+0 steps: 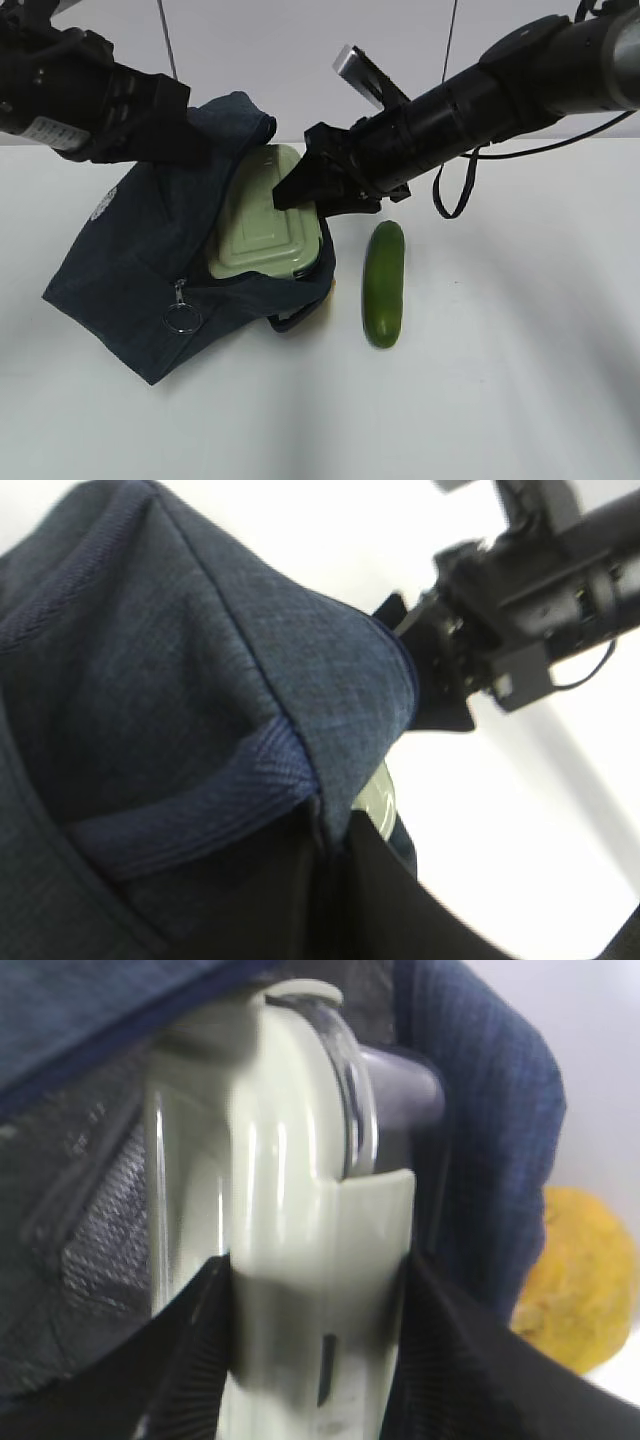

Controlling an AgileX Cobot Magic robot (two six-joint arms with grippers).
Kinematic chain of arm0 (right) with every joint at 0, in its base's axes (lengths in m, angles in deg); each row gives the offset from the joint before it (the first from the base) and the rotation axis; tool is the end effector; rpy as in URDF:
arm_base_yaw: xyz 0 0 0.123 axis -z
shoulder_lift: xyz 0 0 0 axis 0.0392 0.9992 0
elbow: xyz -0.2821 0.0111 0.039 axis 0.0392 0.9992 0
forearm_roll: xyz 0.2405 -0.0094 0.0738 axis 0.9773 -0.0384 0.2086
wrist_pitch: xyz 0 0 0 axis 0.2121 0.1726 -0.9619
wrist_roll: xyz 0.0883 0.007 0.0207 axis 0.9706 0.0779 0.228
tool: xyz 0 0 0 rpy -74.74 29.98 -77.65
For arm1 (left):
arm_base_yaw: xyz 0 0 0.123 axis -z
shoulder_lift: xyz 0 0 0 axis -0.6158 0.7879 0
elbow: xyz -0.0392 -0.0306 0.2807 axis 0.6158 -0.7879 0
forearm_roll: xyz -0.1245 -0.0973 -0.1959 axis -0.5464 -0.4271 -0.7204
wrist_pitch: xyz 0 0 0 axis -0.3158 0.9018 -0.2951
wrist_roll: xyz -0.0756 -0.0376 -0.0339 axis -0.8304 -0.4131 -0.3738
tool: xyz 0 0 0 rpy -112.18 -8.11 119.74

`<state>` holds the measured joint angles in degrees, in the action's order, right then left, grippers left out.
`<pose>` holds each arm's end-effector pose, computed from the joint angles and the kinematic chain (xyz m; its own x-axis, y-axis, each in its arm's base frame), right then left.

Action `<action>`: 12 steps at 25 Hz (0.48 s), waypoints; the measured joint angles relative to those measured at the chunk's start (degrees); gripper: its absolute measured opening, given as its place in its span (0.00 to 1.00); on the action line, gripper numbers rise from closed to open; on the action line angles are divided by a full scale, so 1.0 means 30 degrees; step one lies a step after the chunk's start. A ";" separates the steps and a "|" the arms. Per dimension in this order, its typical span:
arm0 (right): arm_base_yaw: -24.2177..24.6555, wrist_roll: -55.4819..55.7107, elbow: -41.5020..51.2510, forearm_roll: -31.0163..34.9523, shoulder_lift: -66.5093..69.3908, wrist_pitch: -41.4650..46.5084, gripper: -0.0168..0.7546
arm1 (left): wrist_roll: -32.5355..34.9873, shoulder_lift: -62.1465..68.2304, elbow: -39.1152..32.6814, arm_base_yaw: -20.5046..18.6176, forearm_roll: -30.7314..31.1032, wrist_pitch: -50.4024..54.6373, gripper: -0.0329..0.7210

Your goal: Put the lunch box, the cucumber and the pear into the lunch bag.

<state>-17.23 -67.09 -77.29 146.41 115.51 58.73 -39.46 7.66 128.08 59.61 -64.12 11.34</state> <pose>0.3977 0.1747 0.2201 -0.8635 -0.1061 -0.4931 -0.4563 0.5810 0.6740 0.2638 -0.1417 0.3122 -0.7363 0.1272 -0.6646 0.4795 0.7911 -0.3798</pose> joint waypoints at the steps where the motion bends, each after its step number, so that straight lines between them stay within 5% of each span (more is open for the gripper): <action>1: 0.0000 0.0000 0.0000 -0.0078 0.0218 0.0224 0.51 | 0.0027 0.0000 0.0000 0.0000 -0.0001 -0.0096 0.04; 12: -0.0651 -0.1847 0.0000 0.2283 0.0415 0.0280 0.50 | 0.0084 0.0000 0.0000 0.0004 -0.0187 -0.0536 0.04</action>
<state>-19.18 -72.63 -77.29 153.26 116.75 59.57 -39.21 7.66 128.08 59.63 -64.69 9.74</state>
